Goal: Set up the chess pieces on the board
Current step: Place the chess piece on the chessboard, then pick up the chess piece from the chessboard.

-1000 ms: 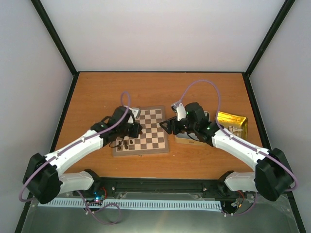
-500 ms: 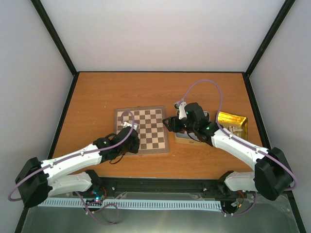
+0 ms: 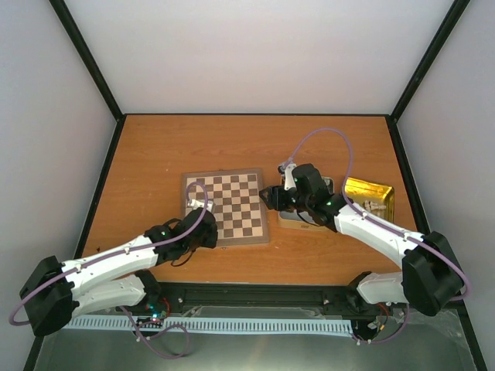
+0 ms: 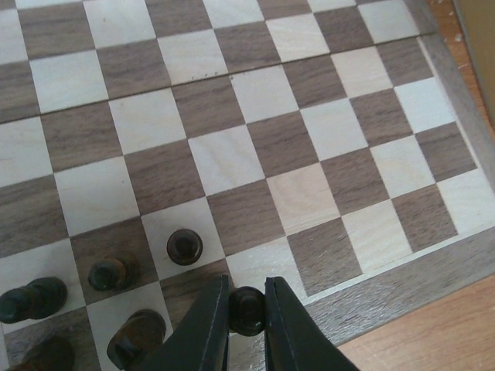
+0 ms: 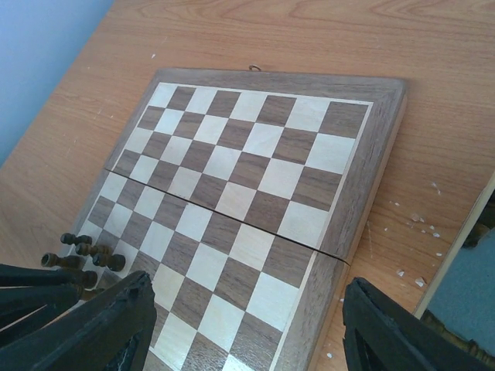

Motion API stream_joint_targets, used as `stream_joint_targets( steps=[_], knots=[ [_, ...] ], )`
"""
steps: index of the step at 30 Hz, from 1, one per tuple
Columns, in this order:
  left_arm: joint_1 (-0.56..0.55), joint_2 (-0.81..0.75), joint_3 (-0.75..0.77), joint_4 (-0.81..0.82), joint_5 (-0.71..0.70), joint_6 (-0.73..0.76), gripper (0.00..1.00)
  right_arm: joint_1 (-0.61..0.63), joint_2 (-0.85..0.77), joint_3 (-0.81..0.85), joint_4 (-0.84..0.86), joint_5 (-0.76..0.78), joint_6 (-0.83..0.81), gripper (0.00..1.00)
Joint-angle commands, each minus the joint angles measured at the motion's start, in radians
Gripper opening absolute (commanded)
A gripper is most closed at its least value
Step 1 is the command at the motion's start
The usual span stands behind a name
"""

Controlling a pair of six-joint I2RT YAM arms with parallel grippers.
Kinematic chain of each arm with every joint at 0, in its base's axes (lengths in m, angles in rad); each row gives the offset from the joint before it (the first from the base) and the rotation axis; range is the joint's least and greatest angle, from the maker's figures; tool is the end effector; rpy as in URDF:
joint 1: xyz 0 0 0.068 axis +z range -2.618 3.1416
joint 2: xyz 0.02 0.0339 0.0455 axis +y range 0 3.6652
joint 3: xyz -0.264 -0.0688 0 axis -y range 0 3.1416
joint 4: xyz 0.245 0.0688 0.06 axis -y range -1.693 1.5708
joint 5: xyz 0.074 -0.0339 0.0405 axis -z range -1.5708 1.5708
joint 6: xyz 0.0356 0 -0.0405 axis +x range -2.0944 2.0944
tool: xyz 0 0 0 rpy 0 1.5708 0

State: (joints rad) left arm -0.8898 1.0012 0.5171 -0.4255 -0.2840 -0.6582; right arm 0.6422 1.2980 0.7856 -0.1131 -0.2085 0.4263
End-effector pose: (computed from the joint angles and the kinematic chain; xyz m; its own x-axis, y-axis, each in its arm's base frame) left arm 0.1266 -0.1404 0.1895 -0.7830 0.0337 -0.6211 0.2004 0.9589 -0.2007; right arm 0.2198 0.1736 0.2362 -0.7248 -0.0369 -0.6880 -0.4620 0.7668 0.4456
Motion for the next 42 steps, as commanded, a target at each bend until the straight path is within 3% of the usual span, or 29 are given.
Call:
stream_joint_targets(
  steps=[1, 4, 8, 13, 17, 22, 29, 34, 42],
  knots=[
    [-0.014, -0.015, -0.021, 0.04, 0.012, -0.018, 0.07, 0.004, 0.017, 0.002, 0.015, 0.024, 0.014, 0.66],
    [-0.013, -0.019, -0.025, 0.037, 0.012, -0.02, 0.11, 0.003, 0.025, 0.005, 0.015, 0.024, 0.018, 0.66],
    [-0.014, -0.025, -0.009, 0.019, 0.01, -0.021, 0.27, 0.004, 0.033, 0.008, 0.017, 0.022, 0.024, 0.66],
    [-0.014, -0.028, 0.1, -0.099, 0.014, -0.05, 0.51, 0.004, 0.032, 0.015, 0.009, 0.026, 0.029, 0.66],
    [0.0, 0.009, 0.194, -0.202, 0.03, -0.067, 0.6, 0.004, 0.033, 0.015, 0.01, 0.027, 0.033, 0.66],
    [0.052, 0.077, 0.246, -0.298, 0.122, -0.083, 0.59, 0.004, 0.038, 0.012, 0.009, 0.03, 0.035, 0.66],
    [0.074, 0.138, 0.253, -0.343, 0.177, -0.082, 0.51, 0.004, 0.046, 0.015, 0.0, 0.047, 0.036, 0.65],
    [0.086, 0.166, 0.233, -0.297, 0.214, -0.051, 0.38, 0.004, 0.053, 0.017, 0.001, 0.047, 0.039, 0.65],
    [0.11, 0.213, 0.229, -0.27, 0.181, -0.036, 0.37, 0.004, 0.051, 0.011, -0.004, 0.058, 0.038, 0.64]
  ],
)
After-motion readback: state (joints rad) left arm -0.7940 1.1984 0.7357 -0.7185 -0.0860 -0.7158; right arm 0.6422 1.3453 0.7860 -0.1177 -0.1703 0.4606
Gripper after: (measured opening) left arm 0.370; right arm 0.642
